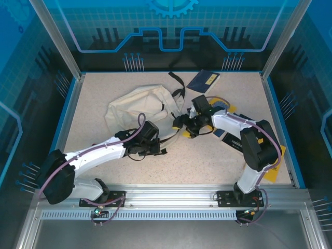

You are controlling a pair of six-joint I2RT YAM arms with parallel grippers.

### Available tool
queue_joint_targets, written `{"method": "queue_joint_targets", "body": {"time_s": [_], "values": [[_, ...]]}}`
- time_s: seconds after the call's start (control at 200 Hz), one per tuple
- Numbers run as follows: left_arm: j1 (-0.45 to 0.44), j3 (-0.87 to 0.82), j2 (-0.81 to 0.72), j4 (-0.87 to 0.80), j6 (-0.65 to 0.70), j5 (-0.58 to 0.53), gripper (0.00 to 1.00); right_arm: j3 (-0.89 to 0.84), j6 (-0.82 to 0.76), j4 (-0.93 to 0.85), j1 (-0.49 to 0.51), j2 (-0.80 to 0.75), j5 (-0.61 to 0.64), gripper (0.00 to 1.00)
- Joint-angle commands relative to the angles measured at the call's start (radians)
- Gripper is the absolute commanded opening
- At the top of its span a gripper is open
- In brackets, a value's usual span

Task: Pack the student bag
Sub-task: Unzip the student bag at the center of the table.

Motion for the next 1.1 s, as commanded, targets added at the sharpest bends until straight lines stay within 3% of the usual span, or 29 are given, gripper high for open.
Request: {"method": "queue_joint_targets", "body": {"time_s": [0.0, 0.43, 0.49, 0.605, 0.7, 0.9, 1.096], "values": [[0.003, 0.033, 0.016, 0.049, 0.029, 0.059, 0.00, -0.020, 0.116, 0.116, 0.063, 0.004, -0.050, 0.68], [0.006, 0.071, 0.029, -0.034, 0.053, 0.037, 0.00, -0.015, 0.201, 0.184, 0.099, 0.103, 0.013, 0.53], [0.007, 0.073, 0.028, -0.055, 0.058, 0.031, 0.00, -0.015, 0.201, 0.177, 0.096, 0.107, 0.033, 0.47], [0.018, 0.080, 0.025, -0.110, 0.075, 0.016, 0.00, -0.007, 0.194, 0.166, 0.076, 0.121, 0.072, 0.27], [0.037, 0.089, 0.018, -0.187, 0.120, 0.013, 0.00, -0.003, 0.172, 0.139, 0.049, 0.121, 0.124, 0.19], [0.096, 0.094, -0.004, -0.361, 0.194, -0.038, 0.00, 0.028, 0.072, 0.036, -0.008, 0.124, 0.221, 0.14], [0.162, 0.093, -0.015, -0.374, 0.209, -0.026, 0.00, 0.051, 0.035, 0.006, -0.042, 0.129, 0.250, 0.17]]}}
